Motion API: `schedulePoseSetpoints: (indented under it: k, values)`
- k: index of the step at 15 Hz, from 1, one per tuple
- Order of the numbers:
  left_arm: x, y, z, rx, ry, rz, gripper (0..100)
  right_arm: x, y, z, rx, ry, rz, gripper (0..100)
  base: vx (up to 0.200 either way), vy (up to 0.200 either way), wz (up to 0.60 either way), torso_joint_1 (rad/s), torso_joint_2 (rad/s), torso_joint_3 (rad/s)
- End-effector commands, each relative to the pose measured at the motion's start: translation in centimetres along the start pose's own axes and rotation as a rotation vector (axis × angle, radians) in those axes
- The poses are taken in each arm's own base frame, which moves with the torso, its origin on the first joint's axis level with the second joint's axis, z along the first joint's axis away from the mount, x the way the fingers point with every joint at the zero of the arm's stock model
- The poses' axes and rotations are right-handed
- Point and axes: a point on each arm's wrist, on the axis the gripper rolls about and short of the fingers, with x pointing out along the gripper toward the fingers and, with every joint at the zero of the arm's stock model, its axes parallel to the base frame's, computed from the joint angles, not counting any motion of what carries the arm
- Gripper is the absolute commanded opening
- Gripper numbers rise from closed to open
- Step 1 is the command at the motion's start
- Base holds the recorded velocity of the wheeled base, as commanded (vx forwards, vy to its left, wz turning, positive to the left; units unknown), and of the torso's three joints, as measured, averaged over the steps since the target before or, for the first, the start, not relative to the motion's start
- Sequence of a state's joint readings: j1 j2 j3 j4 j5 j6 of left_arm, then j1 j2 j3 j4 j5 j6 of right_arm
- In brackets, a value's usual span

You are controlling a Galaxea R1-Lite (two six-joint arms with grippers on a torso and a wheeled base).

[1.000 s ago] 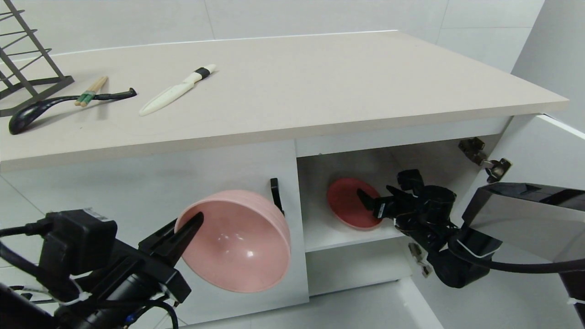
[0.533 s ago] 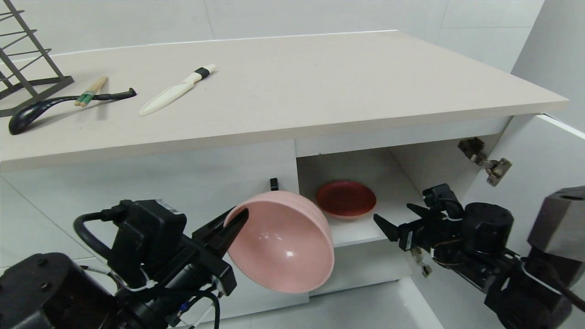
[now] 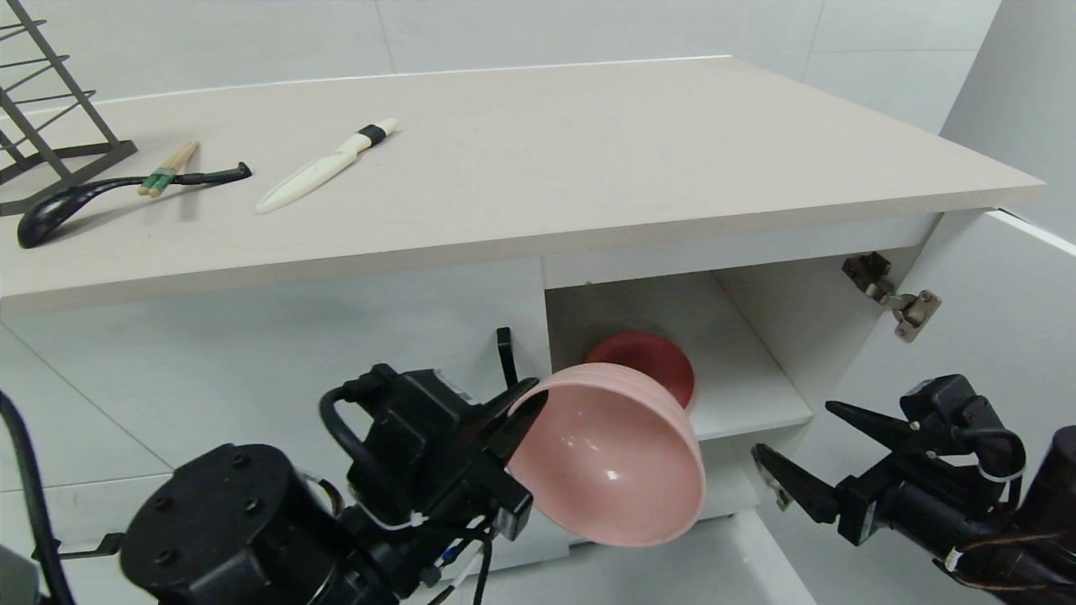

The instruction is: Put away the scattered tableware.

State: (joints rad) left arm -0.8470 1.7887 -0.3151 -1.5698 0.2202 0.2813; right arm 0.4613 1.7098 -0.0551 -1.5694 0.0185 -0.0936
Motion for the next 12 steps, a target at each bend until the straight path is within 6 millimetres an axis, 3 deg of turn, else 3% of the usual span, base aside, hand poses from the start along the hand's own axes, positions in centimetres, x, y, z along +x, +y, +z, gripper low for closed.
schedulePoseSetpoints:
  k: [1, 6, 12]
  values:
    - [2.0, -1.5, -0.9, 0.031, 0.008, -0.029, 0, -1.2, -0.1, 1.0, -0.033, -0.054, -0.006, 100, 0.000, 0.000, 0.00, 0.000, 0.00, 0.000]
    - [4.0, -2.1, -1.0, 0.074, -0.006, 0.005, 0, -1.8, -0.2, 2.9, -0.098, -0.153, -0.020, 100, 0.000, 0.000, 0.00, 0.000, 0.00, 0.000]
    - [9.6, -4.2, -2.5, 0.047, 0.001, 0.205, 0, -3.1, -0.9, 3.2, -0.109, -0.175, -0.058, 100, 0.000, 0.000, 0.00, 0.000, 0.00, 0.000]
